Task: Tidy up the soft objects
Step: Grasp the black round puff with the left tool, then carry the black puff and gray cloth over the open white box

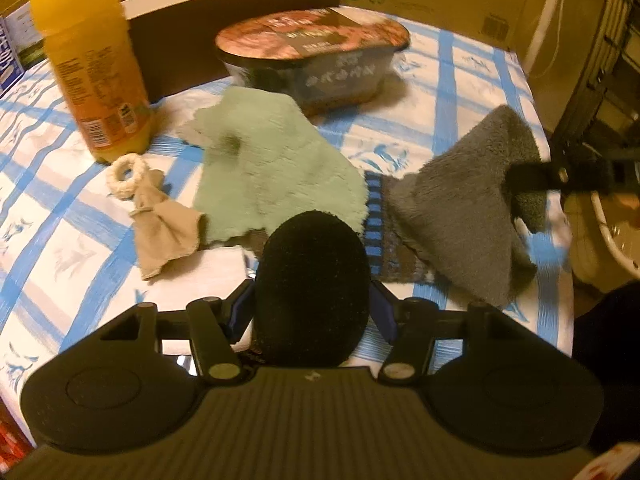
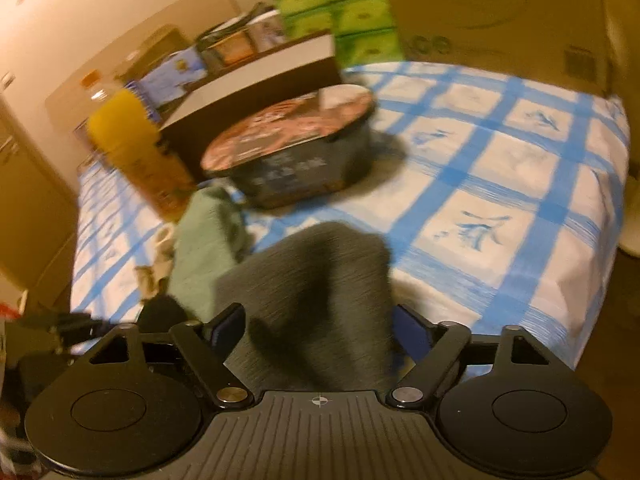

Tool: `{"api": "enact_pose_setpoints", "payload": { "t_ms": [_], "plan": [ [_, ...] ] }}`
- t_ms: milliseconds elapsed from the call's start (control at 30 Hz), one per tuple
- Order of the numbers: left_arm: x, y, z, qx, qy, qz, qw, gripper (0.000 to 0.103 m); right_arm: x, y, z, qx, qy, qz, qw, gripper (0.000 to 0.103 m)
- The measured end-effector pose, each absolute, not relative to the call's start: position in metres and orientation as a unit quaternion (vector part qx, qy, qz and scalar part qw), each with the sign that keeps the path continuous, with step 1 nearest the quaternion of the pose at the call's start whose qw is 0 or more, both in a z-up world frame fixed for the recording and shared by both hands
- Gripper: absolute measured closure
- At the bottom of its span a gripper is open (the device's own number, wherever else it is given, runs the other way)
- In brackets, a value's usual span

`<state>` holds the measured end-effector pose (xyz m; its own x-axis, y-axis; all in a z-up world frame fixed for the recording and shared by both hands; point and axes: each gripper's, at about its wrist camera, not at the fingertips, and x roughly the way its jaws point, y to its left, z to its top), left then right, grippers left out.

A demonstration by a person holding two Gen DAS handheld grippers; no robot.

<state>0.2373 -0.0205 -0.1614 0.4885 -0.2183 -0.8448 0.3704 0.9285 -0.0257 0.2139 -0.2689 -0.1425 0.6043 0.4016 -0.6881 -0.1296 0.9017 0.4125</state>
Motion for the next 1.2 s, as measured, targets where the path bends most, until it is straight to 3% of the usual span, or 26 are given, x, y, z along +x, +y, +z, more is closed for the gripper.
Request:
{"api": "enact_pose_setpoints", "payload": {
  "t_ms": [267, 433, 633, 1000, 1200],
  "plan": [
    [0.241, -0.007, -0.152, 0.068, 0.47, -0.153, 0.867, 0.045, 0.213, -0.213, -0.149, 0.048, 0.419, 0.165, 0.891, 0.005],
    [0.245, -0.002, -0.153, 0.067, 0.47, -0.147, 0.868, 0.045, 0.224, -0.198, -0.172, 0.012, 0.433, 0.13, 0.892, 0.004],
    [0.25, 0.002, -0.154, 0.063, 0.472, -0.141, 0.868, 0.045, 0.237, -0.212, -0.187, 0.045, 0.446, 0.102, 0.888, 0.007],
    [0.256, 0.008, -0.151, 0.063, 0.47, -0.13, 0.871, 0.045, 0.243, -0.221, -0.179, 0.076, 0.444, 0.131, 0.883, 0.055],
    [0.254, 0.01, -0.145, 0.065, 0.464, -0.125, 0.874, 0.045, 0.244, -0.231, -0.167, 0.09, 0.436, 0.137, 0.885, 0.071]
  ]
}}
